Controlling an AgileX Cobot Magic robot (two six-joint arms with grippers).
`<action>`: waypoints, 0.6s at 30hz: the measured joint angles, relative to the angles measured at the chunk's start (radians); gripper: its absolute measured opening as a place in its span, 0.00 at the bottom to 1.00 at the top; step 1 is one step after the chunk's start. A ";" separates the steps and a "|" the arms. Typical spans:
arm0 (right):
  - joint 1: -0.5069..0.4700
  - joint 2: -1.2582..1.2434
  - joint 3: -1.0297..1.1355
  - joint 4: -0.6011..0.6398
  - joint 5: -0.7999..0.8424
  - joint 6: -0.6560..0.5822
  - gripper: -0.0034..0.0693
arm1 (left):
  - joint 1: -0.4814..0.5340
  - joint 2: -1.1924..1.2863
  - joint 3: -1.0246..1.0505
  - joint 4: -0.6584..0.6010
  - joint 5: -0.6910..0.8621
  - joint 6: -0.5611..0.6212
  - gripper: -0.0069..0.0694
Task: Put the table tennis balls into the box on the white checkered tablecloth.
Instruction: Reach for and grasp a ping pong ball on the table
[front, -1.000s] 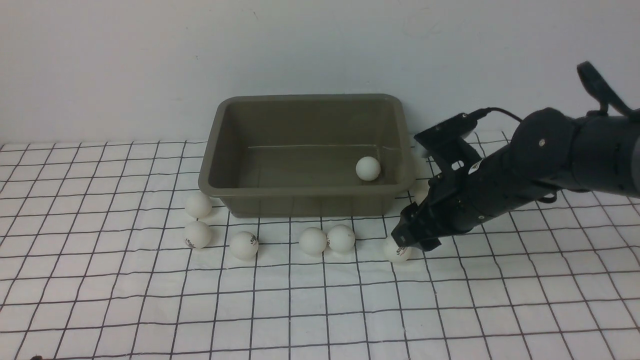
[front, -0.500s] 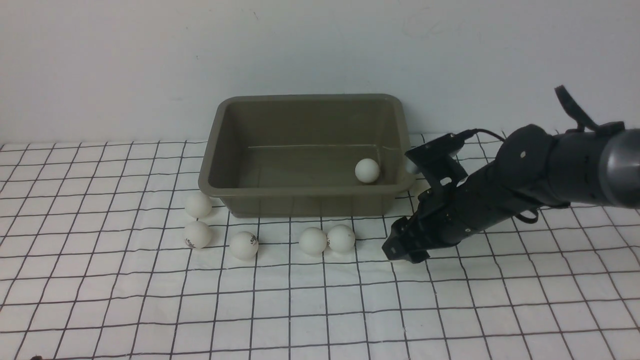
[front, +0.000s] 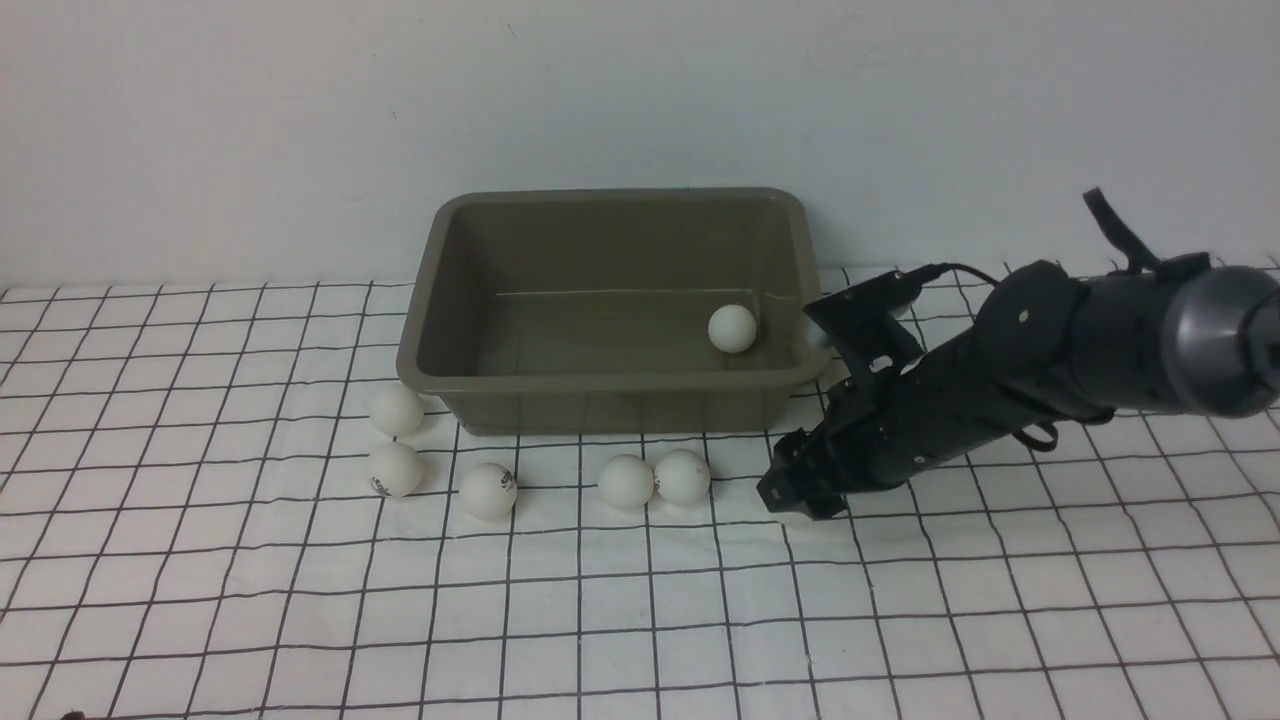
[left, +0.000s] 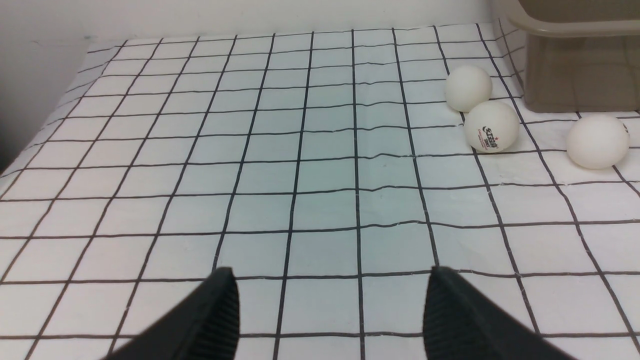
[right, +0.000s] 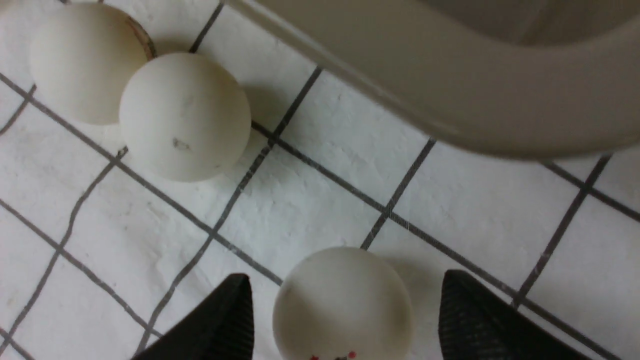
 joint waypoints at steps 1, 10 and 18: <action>0.000 0.004 -0.009 0.001 0.003 0.000 0.67 | 0.000 0.000 0.000 0.000 0.000 0.000 0.68; 0.000 0.037 -0.048 0.015 0.047 0.008 0.62 | 0.000 0.000 0.000 0.000 0.000 0.000 0.68; 0.000 0.038 -0.048 -0.049 0.106 0.063 0.61 | 0.000 0.000 0.000 0.000 0.000 0.000 0.68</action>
